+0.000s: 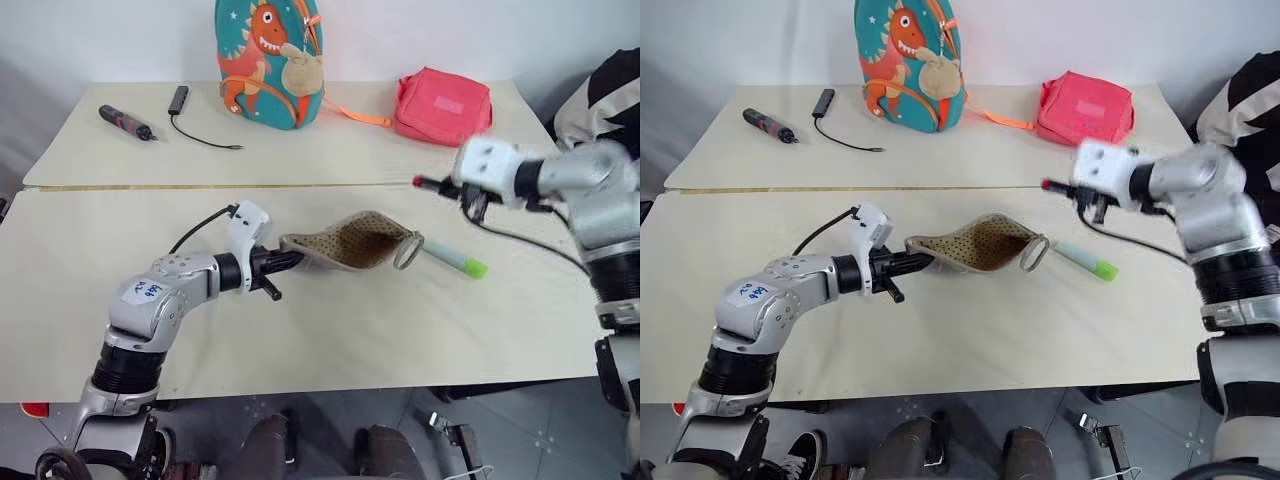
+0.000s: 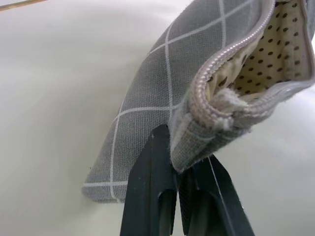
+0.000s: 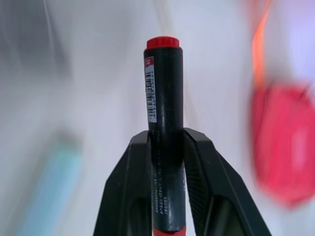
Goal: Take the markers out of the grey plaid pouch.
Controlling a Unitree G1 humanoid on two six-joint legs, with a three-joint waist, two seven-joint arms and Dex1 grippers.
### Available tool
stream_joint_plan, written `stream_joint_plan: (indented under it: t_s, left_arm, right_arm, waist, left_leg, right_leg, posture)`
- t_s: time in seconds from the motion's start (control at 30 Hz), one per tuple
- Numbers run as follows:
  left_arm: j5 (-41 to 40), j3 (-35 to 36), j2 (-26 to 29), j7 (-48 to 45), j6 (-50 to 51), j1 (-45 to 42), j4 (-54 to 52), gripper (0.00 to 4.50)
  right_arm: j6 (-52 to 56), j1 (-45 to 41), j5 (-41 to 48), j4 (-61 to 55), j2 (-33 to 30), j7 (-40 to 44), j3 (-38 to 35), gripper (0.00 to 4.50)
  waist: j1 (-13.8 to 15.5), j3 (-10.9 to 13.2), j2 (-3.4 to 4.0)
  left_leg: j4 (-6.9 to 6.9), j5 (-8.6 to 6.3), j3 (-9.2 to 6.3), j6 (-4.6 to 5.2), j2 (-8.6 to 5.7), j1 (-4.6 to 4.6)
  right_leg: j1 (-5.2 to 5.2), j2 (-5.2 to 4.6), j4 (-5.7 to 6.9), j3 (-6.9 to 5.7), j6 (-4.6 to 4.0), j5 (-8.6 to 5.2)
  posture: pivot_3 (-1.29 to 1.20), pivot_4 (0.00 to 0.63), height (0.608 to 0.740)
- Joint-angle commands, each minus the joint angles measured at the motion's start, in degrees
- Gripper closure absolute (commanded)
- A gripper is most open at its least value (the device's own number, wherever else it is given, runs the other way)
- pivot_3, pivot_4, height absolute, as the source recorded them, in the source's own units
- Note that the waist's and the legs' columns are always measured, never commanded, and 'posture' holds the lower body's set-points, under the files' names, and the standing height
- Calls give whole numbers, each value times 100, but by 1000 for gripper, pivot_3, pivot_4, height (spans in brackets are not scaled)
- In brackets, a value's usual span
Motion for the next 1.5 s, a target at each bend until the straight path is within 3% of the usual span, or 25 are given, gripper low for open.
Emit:
stream_joint_plan:
  t_s: [0.03, 0.13, 0.23, 0.47, 0.6, 0.73, 0.83, 1.0, 1.1, 1.3, 1.4, 1.5]
  left_arm:
    - [22, 67, -22, 44, 2, 77, -126, 4500]
    - [31, 58, -3, 44, -3, 130, -179, 4500]
    - [100, 5, 67, 21, -68, 184, -217, 4500]
    - [325, -18, 120, 40, -404, 208, -187, 4500]
    - [810, -13, 194, 71, -1298, 152, -61, 4500]
    - [1141, 195, 381, 13, -1988, 122, 62, 4500]
    - [1701, 334, 913, -4, -2778, 265, 370, 4500]
    - [2472, 690, 1529, 249, -4019, 697, 792, 4500]
    - [3022, 702, 1767, 495, -4572, 1152, 847, 4500]
    - [4067, 944, 1983, 1239, -4937, 2110, 907, 4500]
    - [3477, 1424, 1477, 1326, -4442, 2214, 798, 4500]
    - [3017, 1505, 1142, 1016, -4326, 2296, 462, 3743]
  right_arm:
    - [-817, -83, -606, 912, 24, -764, 191, 3952]
    - [-1181, -156, -998, 1569, 57, -1351, 347, 3952]
    - [-1278, -132, -843, 1813, 209, -1287, 184, 3952]
    - [-1002, 69, -304, 1552, 454, -884, -269, 1660]
    - [-919, -47, -249, 1176, 350, -749, -386, 337]
    - [-348, -154, 578, 375, 580, -438, -934, 337]
    - [1151, -28, 2292, -780, 1309, -284, -1865, 337]
    - [2712, 1298, 3289, -3209, 1942, -390, -1675, 337]
    - [3242, 1865, 3512, -4057, 2326, -832, -1528, 337]
    - [3402, 2443, 3400, -4573, 2358, -984, -1103, 337]
    - [3416, 2480, 3428, -4547, 2330, -951, -1096, 337]
    - [3221, 2427, 3271, -4336, 2203, -838, -1024, 303]
  waist:
    - [3, 3, 4]
    - [2, 2, 4]
    - [0, 2, 4]
    - [-26, 2, 5]
    - [-22, 3, 5]
    - [-13, 4, 7]
    - [-68, 4, 7]
    - [-51, -2, -3]
    - [-12, -1, -2]
    - [25, -4, -6]
    - [25, -4, -7]
    - [22, -4, -7]
  left_leg:
    - [0, 0, 0, 1, 0, 0]
    - [4, 2, -2, 2, 0, 0]
    - [5, 2, -4, 1, 1, 1]
    - [10, 3, -9, 0, 6, 5]
    - [10, 2, -8, 0, 5, 4]
    - [6, 2, -7, -1, 4, -1]
    - [1, 2, -7, -1, 9, 2]
    - [-24, 0, -21, -4, 9, 3]
    - [-41, -5, -15, -1, -6, -3]
    - [-47, -25, 2, -23, -15, -8]
    - [-52, -19, 13, -32, -8, -11]
    - [-53, -13, 23, -35, -4, -10]
  right_leg:
    - [0, 0, 0, 1, 0, 0]
    - [2, 1, 0, -1, 0, 0]
    - [6, 2, -3, -1, 0, 0]
    - [16, 9, -6, -3, 0, 0]
    - [14, 8, -6, -3, 0, 0]
    - [8, 8, -6, -3, 0, 0]
    - [8, 12, 0, -5, 0, 0]
    - [9, 10, 7, -17, -6, 3]
    - [-6, -5, 7, -16, -6, 3]
    - [-33, -12, 8, 4, 11, 13]
    - [-76, -11, 15, 20, 6, 13]
    - [-77, -12, 28, 24, 0, 17]
  posture:
    - [0, 150, 740]
    - [0, 150, 740]
    - [0, 150, 740]
    - [0, 150, 740]
    - [0, 150, 740]
    - [0, 150, 740]
    - [0, 150, 740]
    - [0, 150, 740]
    - [0, 150, 740]
    - [0, 150, 740]
    - [0, 150, 740]
    - [0, 150, 740]
